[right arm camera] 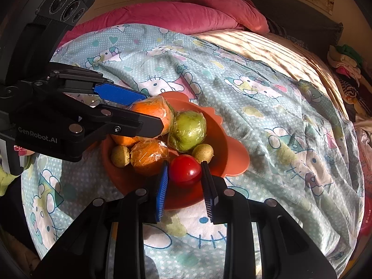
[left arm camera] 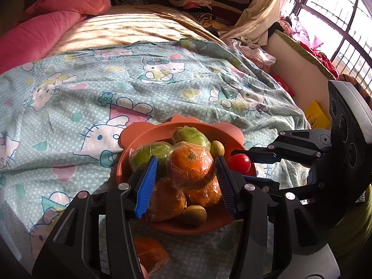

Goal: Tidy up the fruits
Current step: 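Lower the red fruit into the plate with the right tool while the left tool releases the orange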

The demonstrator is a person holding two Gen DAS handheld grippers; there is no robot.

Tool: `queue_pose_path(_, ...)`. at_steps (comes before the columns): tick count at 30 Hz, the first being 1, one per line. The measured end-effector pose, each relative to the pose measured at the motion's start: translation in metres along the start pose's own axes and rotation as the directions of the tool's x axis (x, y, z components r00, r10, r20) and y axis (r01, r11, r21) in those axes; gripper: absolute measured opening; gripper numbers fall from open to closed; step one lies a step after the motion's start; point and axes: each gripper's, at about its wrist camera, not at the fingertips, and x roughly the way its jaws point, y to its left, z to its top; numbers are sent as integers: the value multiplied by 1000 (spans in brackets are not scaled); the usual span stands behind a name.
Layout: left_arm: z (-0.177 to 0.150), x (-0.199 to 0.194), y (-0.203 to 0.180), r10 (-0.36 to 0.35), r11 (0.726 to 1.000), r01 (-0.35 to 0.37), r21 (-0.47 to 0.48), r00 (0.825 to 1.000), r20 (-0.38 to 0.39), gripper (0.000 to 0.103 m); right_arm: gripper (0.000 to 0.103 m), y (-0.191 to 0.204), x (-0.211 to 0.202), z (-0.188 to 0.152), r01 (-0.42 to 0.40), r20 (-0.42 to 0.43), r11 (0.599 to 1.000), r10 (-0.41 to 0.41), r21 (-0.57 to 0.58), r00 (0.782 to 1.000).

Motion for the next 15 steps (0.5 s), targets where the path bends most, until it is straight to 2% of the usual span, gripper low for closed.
queue_pose_path(15, 1, -2, 0, -3, 1000, 3, 2, 1000, 3, 46, 38, 3, -10, -4, 22, 18, 1000, -21, -8, 1000)
